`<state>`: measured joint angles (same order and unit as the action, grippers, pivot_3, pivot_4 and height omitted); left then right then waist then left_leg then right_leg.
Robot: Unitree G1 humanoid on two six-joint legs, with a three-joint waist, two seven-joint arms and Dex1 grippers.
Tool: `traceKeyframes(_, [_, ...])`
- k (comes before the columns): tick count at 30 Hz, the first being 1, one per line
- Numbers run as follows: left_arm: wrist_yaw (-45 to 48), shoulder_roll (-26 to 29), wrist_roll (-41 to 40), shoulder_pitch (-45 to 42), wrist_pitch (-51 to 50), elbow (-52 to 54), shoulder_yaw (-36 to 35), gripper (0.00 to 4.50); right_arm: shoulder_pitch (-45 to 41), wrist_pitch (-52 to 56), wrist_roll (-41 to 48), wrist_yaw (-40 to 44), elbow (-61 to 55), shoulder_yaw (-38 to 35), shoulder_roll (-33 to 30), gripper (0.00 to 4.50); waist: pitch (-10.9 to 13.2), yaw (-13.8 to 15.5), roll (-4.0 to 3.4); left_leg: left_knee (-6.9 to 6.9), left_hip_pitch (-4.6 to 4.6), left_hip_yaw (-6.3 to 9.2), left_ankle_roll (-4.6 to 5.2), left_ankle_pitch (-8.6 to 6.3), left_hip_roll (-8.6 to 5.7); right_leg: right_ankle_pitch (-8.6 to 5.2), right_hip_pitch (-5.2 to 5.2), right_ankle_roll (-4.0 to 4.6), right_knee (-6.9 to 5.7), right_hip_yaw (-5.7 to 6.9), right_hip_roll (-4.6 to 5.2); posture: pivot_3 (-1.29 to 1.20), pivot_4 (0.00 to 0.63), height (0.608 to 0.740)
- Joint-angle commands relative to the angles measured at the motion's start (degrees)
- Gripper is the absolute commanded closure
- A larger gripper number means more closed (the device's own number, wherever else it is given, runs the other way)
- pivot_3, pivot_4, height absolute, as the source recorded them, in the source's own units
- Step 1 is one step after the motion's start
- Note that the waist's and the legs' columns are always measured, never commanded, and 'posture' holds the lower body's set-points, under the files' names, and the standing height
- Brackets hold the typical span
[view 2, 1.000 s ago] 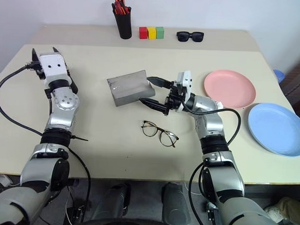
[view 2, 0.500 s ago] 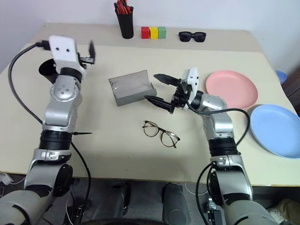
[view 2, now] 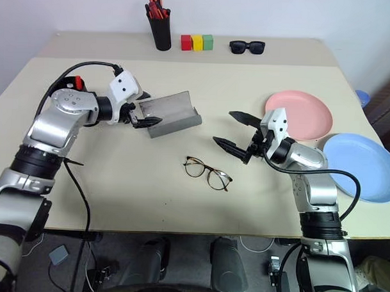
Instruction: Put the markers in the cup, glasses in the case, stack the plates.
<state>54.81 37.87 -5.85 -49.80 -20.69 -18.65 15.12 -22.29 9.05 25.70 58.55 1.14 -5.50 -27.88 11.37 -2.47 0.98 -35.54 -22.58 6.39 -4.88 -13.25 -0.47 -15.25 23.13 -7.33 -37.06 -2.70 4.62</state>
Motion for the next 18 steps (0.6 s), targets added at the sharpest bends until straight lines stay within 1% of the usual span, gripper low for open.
traceKeyframes(1, [7.64, -1.09, 3.13, -5.53, 6.63, -8.15, 3.01, 0.28, 1.74, -1.39, 0.89, -1.66, -3.4, -1.26, 0.43, 0.04, 0.0, 0.16, 0.0, 0.0, 0.0, 0.0, 0.0, 0.0, 0.0, 0.0, 0.01, 0.0, -0.01, 0.0, 0.0, 0.0, 0.15, 0.74])
traceKeyframes(6, [12.78, -4.26, 6.92, -8.87, 12.7, -16.63, 5.91, 0.28, 3.45, -2.66, 0.71, -3.14, -4.24, -1.43, 0.74, 0.04, 0.0, 0.1, 0.0, -0.02, -0.05, -0.02, 0.01, 0.0, -0.01, 0.0, 0.0, -0.01, 0.02, 0.0, 0.01, 0.0, 0.15, 0.74])
traceKeyframes(10, [14.59, -6.65, 9.99, -10.57, 12.69, -20.78, 7.72, 0.28, 4.66, -3.33, 0.85, -4.19, -5.22, -1.48, 0.71, 0.04, 0.01, -0.11, 0.01, -0.02, -0.05, -0.02, 0.02, 0.0, 0.0, 0.0, 0.06, -0.01, -0.03, 0.0, -0.01, 0.0, 0.15, 0.74])
traceKeyframes(13, [13.61, -8.26, 12.55, -11.69, 10.7, -23.19, 8.7, 0.28, 5.46, -3.37, 0.97, -4.85, -6.1, -1.63, 0.53, 0.04, 0.01, -0.02, 0.01, -0.02, -0.06, -0.01, 0.03, 0.0, 0.0, 0.0, 0.06, -0.01, -0.03, 0.0, 0.0, 0.0, 0.15, 0.74])
traceKeyframes(16, [13.07, -9.46, 14.06, -12.67, 9.32, -25.21, 8.51, 1.09, 6.04, -3.22, 1.2, -5.31, -6.79, -1.96, 0.29, 0.04, 0.01, -0.01, 0.01, -0.06, -0.08, -0.01, 0.03, -0.01, 0.0, 0.0, 0.05, -0.02, -0.03, 0.0, 0.0, 0.0, 0.15, 0.74])
traceKeyframes(18, [13.13, -9.74, 14.79, -13.0, 9.13, -25.74, 8.22, 2.03, 6.37, -3.2, 1.3, -5.54, -7.07, -2.08, 0.1, 0.04, 0.01, -0.11, 0.01, -0.06, -0.08, -0.01, 0.04, -0.01, 0.0, 0.0, 0.05, -0.02, -0.04, 0.0, 0.0, 0.0, 0.15, 0.74])
